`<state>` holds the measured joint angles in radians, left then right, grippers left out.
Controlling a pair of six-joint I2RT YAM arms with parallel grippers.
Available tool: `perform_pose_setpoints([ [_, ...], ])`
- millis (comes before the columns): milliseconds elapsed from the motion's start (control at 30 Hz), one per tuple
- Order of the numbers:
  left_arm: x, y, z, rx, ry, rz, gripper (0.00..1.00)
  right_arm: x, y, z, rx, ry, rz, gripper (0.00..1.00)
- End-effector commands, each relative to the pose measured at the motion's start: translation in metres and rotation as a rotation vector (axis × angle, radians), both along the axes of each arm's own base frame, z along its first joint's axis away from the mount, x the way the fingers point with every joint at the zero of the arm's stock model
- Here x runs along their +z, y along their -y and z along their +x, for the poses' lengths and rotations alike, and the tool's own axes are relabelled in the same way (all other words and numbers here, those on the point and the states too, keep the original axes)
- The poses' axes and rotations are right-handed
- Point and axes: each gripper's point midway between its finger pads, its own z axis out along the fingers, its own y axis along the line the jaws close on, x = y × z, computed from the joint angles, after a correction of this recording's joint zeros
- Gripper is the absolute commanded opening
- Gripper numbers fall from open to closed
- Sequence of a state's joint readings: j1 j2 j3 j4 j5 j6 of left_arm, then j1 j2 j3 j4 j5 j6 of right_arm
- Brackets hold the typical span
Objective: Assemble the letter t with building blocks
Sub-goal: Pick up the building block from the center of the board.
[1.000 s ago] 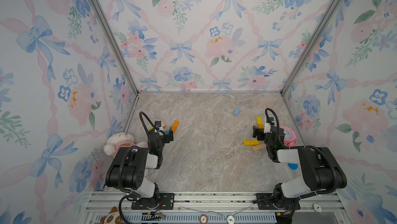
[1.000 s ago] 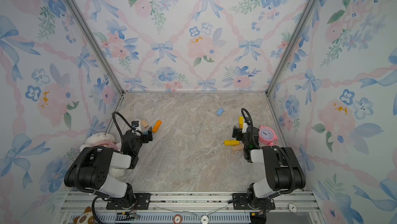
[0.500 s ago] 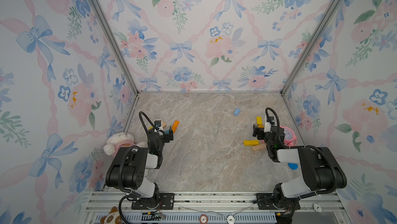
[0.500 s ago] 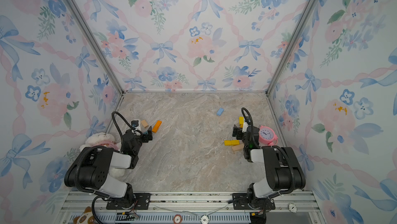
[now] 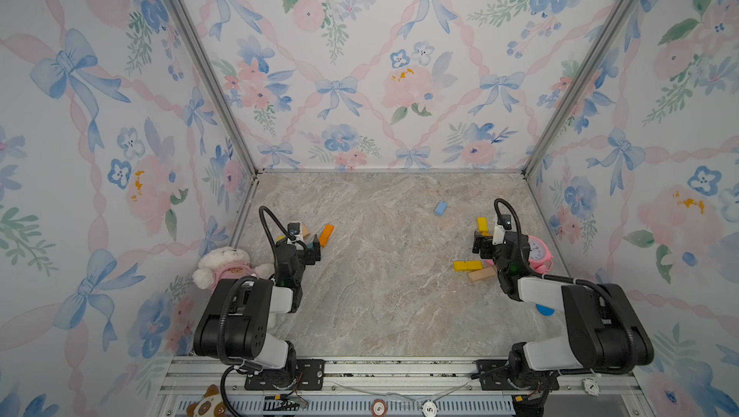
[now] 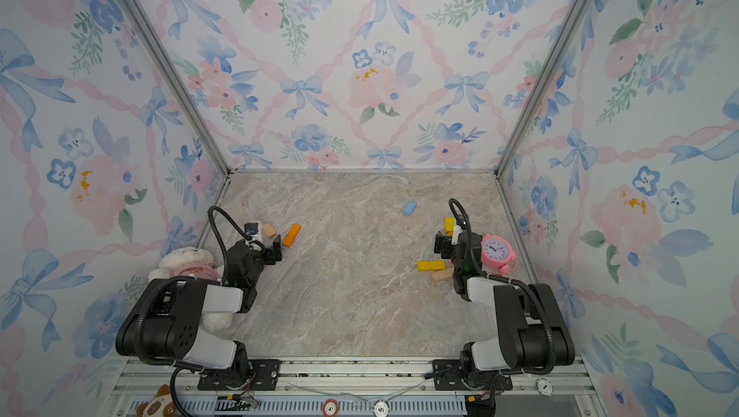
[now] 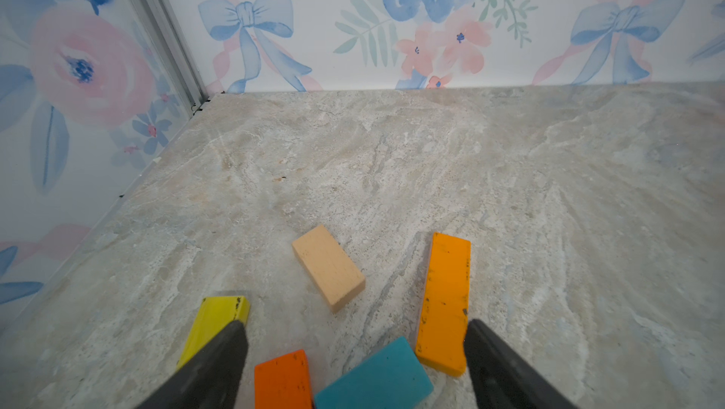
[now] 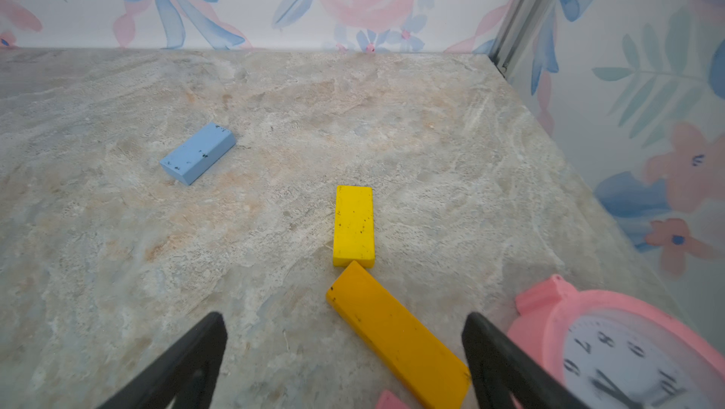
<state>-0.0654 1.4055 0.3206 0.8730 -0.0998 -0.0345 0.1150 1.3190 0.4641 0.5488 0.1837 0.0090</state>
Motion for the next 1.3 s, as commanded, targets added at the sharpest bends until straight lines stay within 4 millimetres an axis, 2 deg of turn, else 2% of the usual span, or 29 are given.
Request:
perform_pose_setpoints([
  [0,0.07,0.003,0.009,0.086,0.068,-0.097,0.91,0.073,-0.001,-0.018,-0.096,0.025,-0.005,0.96],
  [33,0.093,0.008,0.008,0.076,0.101,-0.185,0.98,0.087,-0.004,-0.027,-0.105,0.007,0.048,0.96],
  [100,0.137,0.019,0.005,0.042,0.133,-0.347,0.98,0.114,-0.006,-0.043,-0.126,-0.022,0.136,0.96],
  [133,0.152,0.025,0.001,0.025,0.109,-0.418,0.98,0.125,-0.008,-0.053,-0.131,-0.046,0.168,0.96],
  [200,0.186,0.038,-0.008,-0.034,0.094,-0.499,0.98,0.138,-0.018,-0.07,-0.093,-0.101,0.22,0.96],
  [300,0.201,0.048,-0.024,-0.065,0.037,-0.512,0.98,0.136,-0.04,-0.096,-0.012,-0.238,0.292,0.96],
  [433,0.195,0.051,-0.039,-0.084,-0.031,-0.5,0.98,0.115,-0.064,-0.121,0.048,-0.407,0.275,0.96],
  [600,0.166,0.052,-0.042,-0.073,-0.122,-0.506,0.98,0.087,-0.088,-0.127,0.099,-0.521,0.186,0.96],
  [700,0.13,0.058,-0.032,-0.088,-0.236,-0.516,0.98,0.07,-0.103,-0.121,0.123,-0.577,0.174,0.96],
  [800,0.091,0.053,-0.017,-0.04,-0.357,-0.476,0.98,0.062,-0.116,-0.11,0.139,-0.598,0.174,0.96],
  [933,0.048,0.035,0.01,0.053,-0.483,-0.405,0.97,0.057,-0.138,-0.097,0.19,-0.617,0.219,0.96],
  [1200,-0.034,0.055,0.063,-0.004,-0.739,-0.196,0.81,0.052,-0.165,-0.091,0.273,-0.608,0.242,0.96],
  [1267,-0.054,0.062,0.076,-0.032,-0.802,-0.153,0.72,0.052,-0.171,-0.09,0.298,-0.607,0.257,0.96],
])
